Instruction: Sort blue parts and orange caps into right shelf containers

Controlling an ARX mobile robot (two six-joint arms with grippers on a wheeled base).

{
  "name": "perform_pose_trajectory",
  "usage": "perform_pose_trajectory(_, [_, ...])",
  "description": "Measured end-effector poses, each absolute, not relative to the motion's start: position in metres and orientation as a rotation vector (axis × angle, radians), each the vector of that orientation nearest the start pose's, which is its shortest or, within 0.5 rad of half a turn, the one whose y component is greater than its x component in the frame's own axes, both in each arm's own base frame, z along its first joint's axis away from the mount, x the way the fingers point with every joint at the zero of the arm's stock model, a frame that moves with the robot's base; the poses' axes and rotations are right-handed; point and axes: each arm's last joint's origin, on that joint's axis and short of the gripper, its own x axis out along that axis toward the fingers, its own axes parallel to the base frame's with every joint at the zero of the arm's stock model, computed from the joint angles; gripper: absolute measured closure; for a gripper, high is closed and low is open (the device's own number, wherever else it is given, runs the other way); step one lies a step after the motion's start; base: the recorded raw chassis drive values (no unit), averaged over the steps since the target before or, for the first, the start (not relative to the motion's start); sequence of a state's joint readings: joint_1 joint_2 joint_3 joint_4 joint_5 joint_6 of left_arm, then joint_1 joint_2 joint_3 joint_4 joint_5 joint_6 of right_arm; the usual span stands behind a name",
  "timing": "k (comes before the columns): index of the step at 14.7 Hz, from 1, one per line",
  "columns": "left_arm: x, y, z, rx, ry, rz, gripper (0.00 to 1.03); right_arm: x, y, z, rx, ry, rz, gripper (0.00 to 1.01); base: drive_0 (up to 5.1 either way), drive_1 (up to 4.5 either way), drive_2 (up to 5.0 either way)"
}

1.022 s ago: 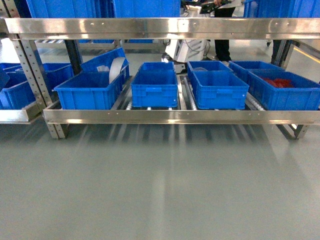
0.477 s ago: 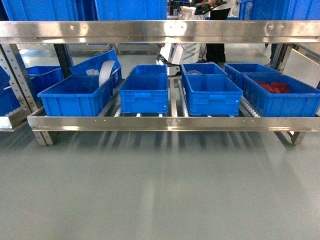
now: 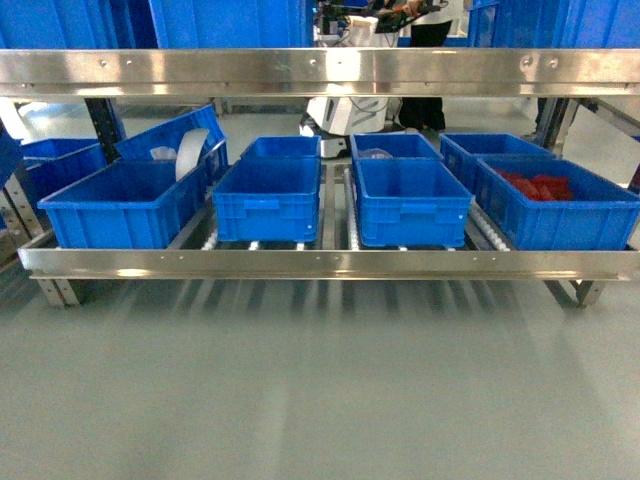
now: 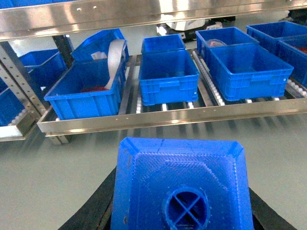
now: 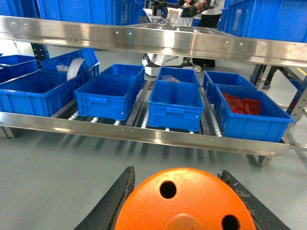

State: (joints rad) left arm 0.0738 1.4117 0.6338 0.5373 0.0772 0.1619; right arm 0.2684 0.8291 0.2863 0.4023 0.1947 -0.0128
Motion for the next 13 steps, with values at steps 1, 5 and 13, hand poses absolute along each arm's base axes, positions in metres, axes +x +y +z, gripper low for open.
perform_pose_trajectory(1, [0.2880, 0.0191, 0.2117, 0.143, 0.242, -0.022, 0.59, 0.1728, 0.0417, 0.2097, -0.045, 0.135, 0.075, 0.57, 0.0, 0.00, 0.0])
perform_pose_trajectory(5, [0.2879, 0.0180, 0.2117, 0.143, 0.241, -0.027, 0.59, 0.1726, 0.0416, 0.2090, -0.046, 0.138, 0.071, 0.57, 0.1, 1.14, -1.0])
perform_pose_trajectory(13, [0.2879, 0.0190, 0.2120, 0.143, 0.239, -0.023, 0.59, 0.1727, 0.0416, 0.2088, -0.046, 0.139, 0.072, 0.57, 0.1, 4.42, -4.3])
